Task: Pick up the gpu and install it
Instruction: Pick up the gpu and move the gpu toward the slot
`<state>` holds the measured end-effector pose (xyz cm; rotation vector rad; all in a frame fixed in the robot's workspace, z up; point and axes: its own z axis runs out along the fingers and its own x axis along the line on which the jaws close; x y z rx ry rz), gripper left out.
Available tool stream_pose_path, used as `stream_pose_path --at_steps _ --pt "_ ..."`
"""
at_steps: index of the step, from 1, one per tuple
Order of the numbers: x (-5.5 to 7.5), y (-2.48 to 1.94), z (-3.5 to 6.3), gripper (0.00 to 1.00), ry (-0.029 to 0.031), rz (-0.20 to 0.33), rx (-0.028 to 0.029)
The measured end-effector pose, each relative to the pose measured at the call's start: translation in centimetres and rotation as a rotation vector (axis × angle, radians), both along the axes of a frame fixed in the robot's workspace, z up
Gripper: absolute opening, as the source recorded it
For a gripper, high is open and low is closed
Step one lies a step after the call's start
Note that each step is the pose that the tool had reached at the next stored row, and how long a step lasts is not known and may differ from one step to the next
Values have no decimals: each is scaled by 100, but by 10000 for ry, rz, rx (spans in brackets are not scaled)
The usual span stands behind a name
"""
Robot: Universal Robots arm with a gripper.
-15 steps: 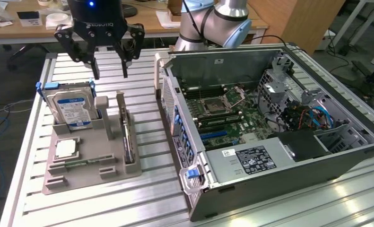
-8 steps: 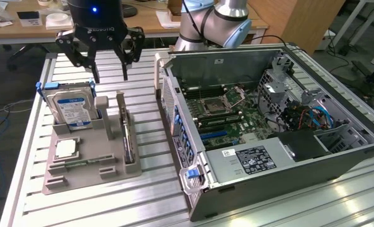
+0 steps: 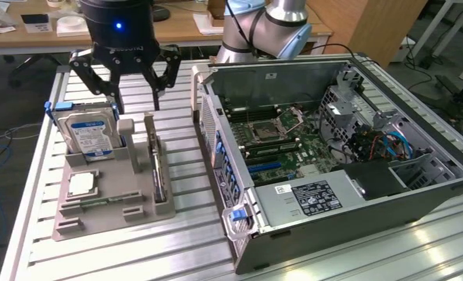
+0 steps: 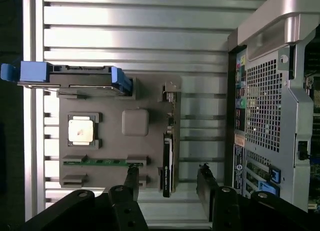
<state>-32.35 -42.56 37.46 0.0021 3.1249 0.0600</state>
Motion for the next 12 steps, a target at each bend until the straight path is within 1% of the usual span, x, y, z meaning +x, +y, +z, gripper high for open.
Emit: stream_pose_path --at_steps 2,5,7,12 --pt "2 -15 -33 59 1 -1 -5" --pt "3 -70 -70 59 2 -1 -35" --pt "4 -94 -104 59 0 -1 -43" --pt "22 -96 -192 59 1 0 -62"
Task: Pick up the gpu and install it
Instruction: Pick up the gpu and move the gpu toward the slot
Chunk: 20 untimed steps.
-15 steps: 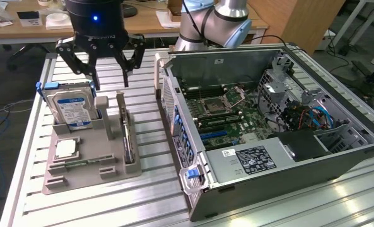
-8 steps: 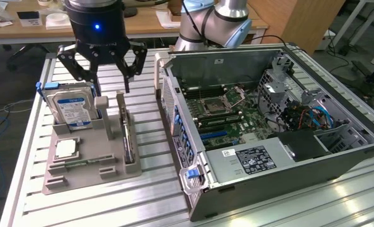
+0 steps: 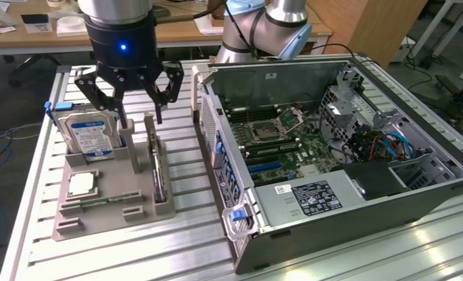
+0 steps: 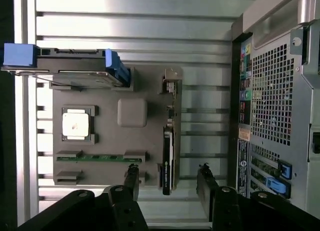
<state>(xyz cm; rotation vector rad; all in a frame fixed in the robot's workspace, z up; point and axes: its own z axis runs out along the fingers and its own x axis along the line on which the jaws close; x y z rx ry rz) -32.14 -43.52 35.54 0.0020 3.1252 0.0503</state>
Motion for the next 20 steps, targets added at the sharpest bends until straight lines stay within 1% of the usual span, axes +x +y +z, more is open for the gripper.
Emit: stream_pose_path --at_steps 3,5,20 --pt "43 26 -57 59 -3 -2 -9" --pt "63 35 -93 59 -3 0 -17" --pt "69 35 -367 59 -2 119 -47"
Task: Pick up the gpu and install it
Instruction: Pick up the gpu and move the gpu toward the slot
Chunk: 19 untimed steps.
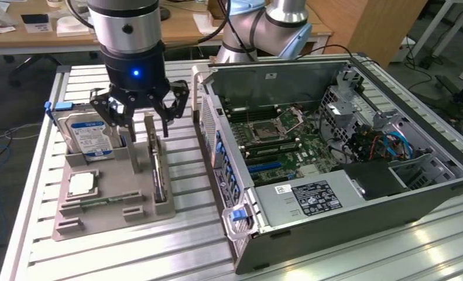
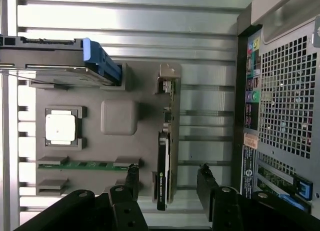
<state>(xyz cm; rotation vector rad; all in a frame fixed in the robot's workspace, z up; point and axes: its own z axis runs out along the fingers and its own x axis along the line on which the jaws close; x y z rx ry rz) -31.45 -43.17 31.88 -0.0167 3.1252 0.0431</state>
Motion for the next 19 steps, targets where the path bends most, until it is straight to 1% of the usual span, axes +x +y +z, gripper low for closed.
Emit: stream_pose_path --at_steps 5,6,14,19 --pt "-1 -13 -80 60 5 77 -1" --pt "0 -16 -98 66 4 100 -1" --pt "0 -31 -244 66 4 183 -1" --pt "0 -32 -335 66 4 235 0"
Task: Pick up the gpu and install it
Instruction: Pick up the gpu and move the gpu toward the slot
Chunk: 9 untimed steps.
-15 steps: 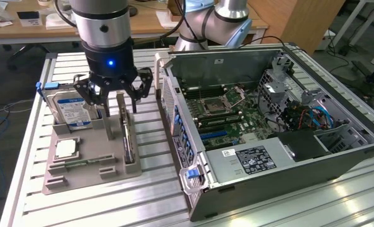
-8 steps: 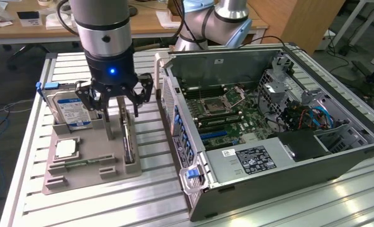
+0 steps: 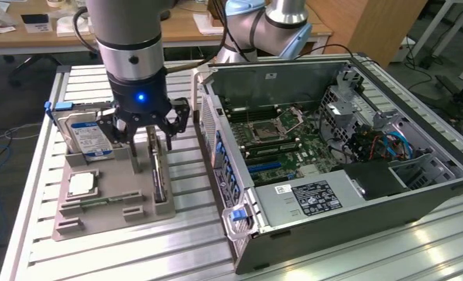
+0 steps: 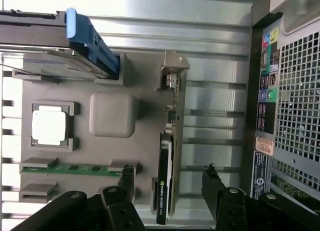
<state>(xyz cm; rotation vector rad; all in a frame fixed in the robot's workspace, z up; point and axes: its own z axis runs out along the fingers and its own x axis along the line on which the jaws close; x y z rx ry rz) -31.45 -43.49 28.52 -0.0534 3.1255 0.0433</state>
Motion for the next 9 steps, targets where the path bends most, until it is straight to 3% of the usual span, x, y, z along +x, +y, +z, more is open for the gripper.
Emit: stream_pose_path --at_steps 9 --pt "0 5 -162 66 1 13 -1"
